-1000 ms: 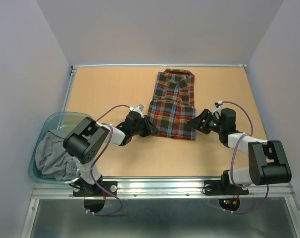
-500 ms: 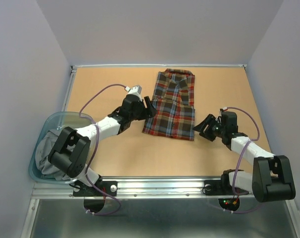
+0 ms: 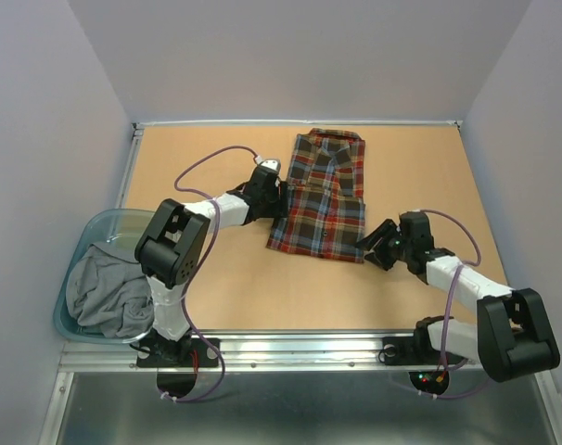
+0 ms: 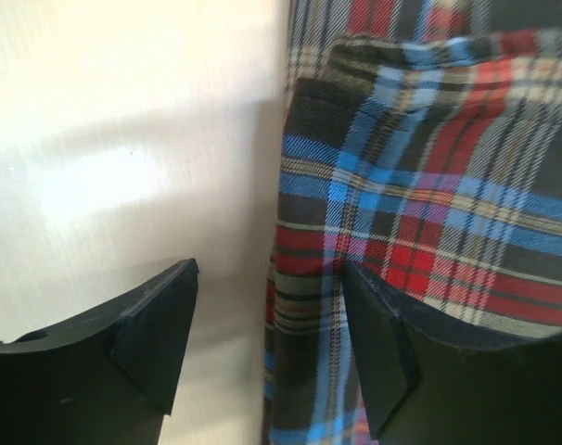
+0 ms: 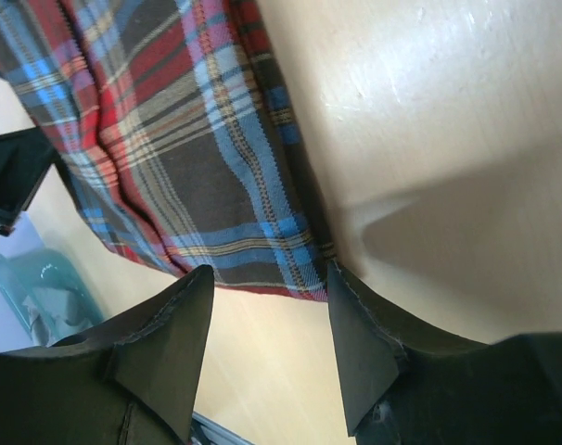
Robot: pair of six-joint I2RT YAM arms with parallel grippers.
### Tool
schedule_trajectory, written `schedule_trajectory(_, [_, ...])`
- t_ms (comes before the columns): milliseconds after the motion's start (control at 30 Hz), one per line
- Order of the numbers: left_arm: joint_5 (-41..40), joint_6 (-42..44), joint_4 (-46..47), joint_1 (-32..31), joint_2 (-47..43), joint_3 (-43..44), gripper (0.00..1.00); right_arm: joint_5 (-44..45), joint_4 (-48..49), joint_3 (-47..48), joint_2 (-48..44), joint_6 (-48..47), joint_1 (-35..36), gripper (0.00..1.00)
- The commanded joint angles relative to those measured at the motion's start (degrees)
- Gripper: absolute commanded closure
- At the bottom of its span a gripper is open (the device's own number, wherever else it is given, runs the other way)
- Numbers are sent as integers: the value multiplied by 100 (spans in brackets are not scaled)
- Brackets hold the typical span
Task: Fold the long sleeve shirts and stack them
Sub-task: Fold the shirt
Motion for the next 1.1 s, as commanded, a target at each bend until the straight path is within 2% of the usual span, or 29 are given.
schedule_trajectory(0, [48, 263, -183, 26, 106, 369, 29, 272, 219, -100, 164, 338, 145, 43])
schedule_trajectory(133, [198, 166, -192, 35, 290, 378, 41, 211, 649, -319, 366, 487, 207, 43])
schedule_trajectory(167, [189, 140, -192, 35, 317, 343, 50, 167, 754, -363, 453, 557, 242, 43])
schedule_trajectory(233, [426, 26, -192, 35, 352, 282, 59, 140, 975, -469, 515, 602, 294, 45])
schedule_trajectory(267, [461, -27, -183, 35, 353, 203, 69, 149, 1062, -487, 594, 584, 330, 47])
schedule_trajectory(300, [479, -71, -175, 35, 361, 150, 75, 157, 1089, -495, 629, 558, 330, 50])
schedule_trajectory(333, [531, -176, -157, 35, 353, 106, 78, 201, 1098, -487, 682, 540, 330, 59])
schedule_trajectory(367, [558, -220, -139, 35, 326, 45, 89, 245, 1098, -487, 709, 479, 330, 64])
schedule_trajectory(400, [610, -264, -113, 44, 318, -69, 92, 324, 1090, -469, 770, 444, 330, 69])
schedule_trajectory(433, [628, -360, -78, 44, 291, -140, 98, 359, 1081, -434, 796, 417, 330, 79])
schedule_trajectory(533, [655, -564, 10, 70, 98, -535, 100, 526, 1020, -302, 937, 137, 321, 99])
schedule_trajectory(667, [804, -1353, -16, 149, -569, -1334, 100, 685, 642, 408, 1253, -583, 172, 100])
schedule_trajectory(733, [953, -1913, 71, 132, -1085, -2010, 100, 658, 335, 1108, 1673, -1564, -64, 99])
schedule_trajectory(767, [1084, -1917, 176, 88, -1263, -2265, 100, 667, 290, 1113, 1850, -1813, -66, 99])
schedule_trajectory(800, [1320, -2248, 290, 9, -1439, -2676, 100, 772, -154, 1705, 2060, -2033, -170, 99])
schedule_trajectory(867, [1367, -2487, 519, -499, -1861, -2978, 91, 912, -455, 2244, 2561, -2631, -259, 99])
schedule_trajectory(900, [1349, -2593, 546, -719, -1967, -3005, 84, 1061, -501, 2786, 2703, -2763, -294, 99])
schedule_trajectory(967, [1262, -2620, 511, -1001, -2257, -2979, 67, 1325, -563, 3237, 2949, -2966, -347, 92])
schedule_trajectory(1000, [1209, -2611, 468, -1063, -2371, -2953, 46, 1379, -641, 3431, 3081, -3045, -382, 87])
schedule_trajectory(1033, [1017, -2577, 293, -1081, -2503, -2935, 36, 1362, -677, 3781, 3108, -3081, -382, 75])
schedule_trajectory(1067, [841, -2515, 152, -1073, -2808, -2822, 23, 1292, -755, 3898, 3108, -3063, -382, 68])
